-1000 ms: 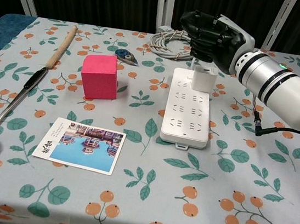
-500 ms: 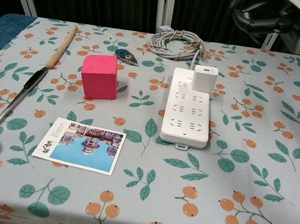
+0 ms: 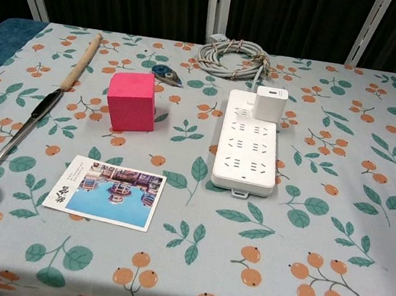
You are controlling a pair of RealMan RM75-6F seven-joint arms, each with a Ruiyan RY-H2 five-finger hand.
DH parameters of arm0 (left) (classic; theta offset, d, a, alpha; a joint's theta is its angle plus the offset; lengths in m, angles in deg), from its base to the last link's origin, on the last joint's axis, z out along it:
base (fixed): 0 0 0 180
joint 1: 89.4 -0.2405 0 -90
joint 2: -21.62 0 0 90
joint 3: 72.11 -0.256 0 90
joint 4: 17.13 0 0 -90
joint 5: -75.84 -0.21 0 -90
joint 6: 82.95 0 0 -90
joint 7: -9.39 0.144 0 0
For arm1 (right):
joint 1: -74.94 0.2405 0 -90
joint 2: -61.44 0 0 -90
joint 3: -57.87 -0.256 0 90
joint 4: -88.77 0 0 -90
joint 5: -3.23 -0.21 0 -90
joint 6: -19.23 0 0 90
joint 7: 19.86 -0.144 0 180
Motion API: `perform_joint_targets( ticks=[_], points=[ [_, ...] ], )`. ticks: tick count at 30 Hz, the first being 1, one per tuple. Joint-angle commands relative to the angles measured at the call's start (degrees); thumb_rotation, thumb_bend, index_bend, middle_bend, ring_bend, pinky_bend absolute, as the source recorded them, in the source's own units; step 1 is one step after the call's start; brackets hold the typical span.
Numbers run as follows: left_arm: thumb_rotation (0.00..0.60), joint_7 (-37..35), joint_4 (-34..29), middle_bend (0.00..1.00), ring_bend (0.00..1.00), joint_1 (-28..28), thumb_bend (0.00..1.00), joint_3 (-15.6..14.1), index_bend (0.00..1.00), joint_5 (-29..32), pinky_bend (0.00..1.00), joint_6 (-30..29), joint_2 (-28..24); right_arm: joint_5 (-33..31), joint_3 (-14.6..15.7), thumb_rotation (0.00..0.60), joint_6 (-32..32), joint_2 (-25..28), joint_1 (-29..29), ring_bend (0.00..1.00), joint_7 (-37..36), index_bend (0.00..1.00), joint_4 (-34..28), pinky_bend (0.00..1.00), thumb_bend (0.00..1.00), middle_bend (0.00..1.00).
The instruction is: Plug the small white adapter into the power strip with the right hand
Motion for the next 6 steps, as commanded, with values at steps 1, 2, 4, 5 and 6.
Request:
perform_joint_targets(
  ticks=[1,2,4,5,6],
  points=[
    [0.6,0.3,-0.3,0.0,0.0,0.0,0.0,0.0,0.02,-0.1,0.0,-0.2,0.1,0.8,2.1,0.6,-3.2,0.4,-3.6,0.0,1.3,0.0,-0.4,0.0,0.23,0.0],
    [0.6,0.4,-0.3,0.0,0.0,0.0,0.0,0.0,0.02,-0.1,0.0,-0.2,0.1,1.0,2.2,0.6,-3.7,0.3,-4.1,0.0,1.3,0.0,-0.3,0.0,0.23,0.0],
    [0.6,0.4,-0.4,0.0,0.0,0.0,0.0,0.0,0.02,-0.1,0.0,-0.2,0.1,1.5,2.3,0.6,-4.5,0.1,-5.0,0.0,1.1,0.0,0.0,0.0,0.23,0.0],
    [0.6,0.4,-0.5,0.0,0.0,0.0,0.0,0.0,0.02,-0.1,0.0,-0.2,0.1,1.8,2.3,0.6,-4.7,0.1,-5.2,0.0,1.0,0.0,0.2,0.0,0.23,0.0],
    [0.6,0.4,-0.6,0.0,0.0,0.0,0.0,0.0,0.02,0.0,0.0,-0.1,0.1,2.2,2.3,0.6,-4.7,0.0,-5.4,0.0,0.7,0.0,0.2,0.0,0.23,0.0]
  ],
)
